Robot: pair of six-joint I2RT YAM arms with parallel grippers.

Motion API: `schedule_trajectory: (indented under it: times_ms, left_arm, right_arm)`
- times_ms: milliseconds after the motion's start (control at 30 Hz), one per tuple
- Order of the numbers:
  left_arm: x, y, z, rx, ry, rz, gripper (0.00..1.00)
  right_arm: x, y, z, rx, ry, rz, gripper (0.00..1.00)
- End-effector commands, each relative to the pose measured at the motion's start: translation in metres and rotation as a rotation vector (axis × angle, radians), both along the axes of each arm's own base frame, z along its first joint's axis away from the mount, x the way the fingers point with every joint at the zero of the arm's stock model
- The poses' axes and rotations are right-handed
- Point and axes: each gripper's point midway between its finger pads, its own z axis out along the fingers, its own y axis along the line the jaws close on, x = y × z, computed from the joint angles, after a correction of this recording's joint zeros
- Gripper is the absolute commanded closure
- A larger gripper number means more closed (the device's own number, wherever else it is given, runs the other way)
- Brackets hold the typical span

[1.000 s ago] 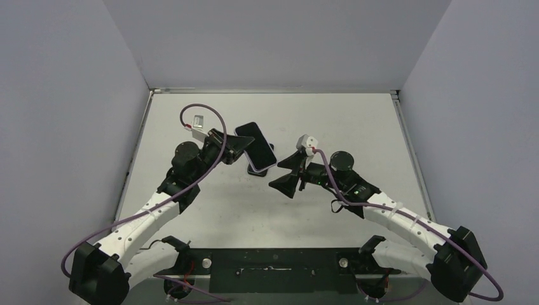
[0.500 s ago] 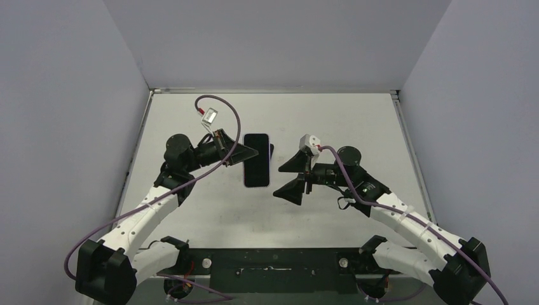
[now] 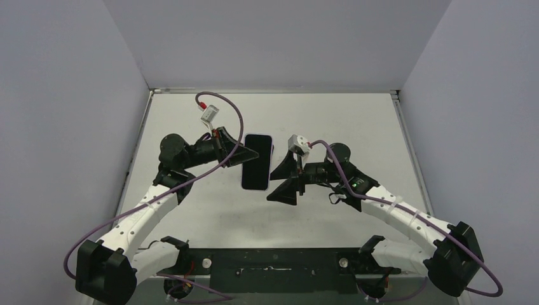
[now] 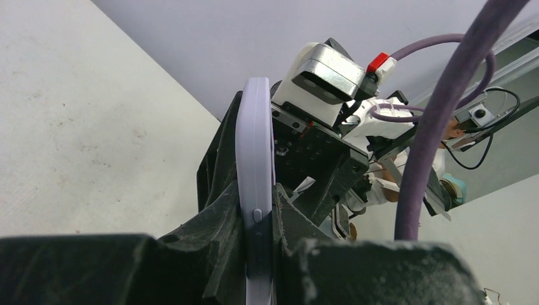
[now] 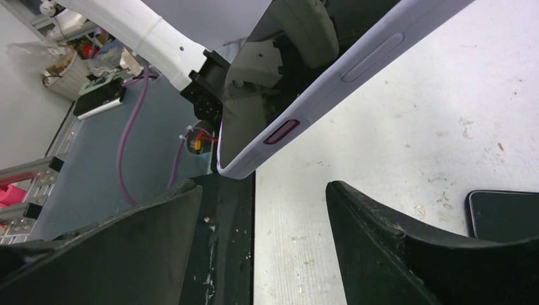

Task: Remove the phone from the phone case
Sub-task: Remove the phone case from the phone.

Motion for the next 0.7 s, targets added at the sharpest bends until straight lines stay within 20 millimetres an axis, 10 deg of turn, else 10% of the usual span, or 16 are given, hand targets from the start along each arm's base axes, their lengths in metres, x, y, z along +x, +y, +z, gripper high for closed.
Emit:
schedule_trajectory:
  times_ms: [0, 667]
  left_arm:
    - [-0.01, 0.004, 0.047, -0.093, -0.145, -0.005, 1.0]
    - [-0.006, 0.001, 0.045, -0.112, -0.101, -0.002, 1.0]
  right_arm:
    - [-0.007, 0.009, 0.038, 0.115, -0.077, 0.076, 0.29]
    - [-0.009, 0.019, 0.052, 0.149, -0.089, 0.143, 0.49]
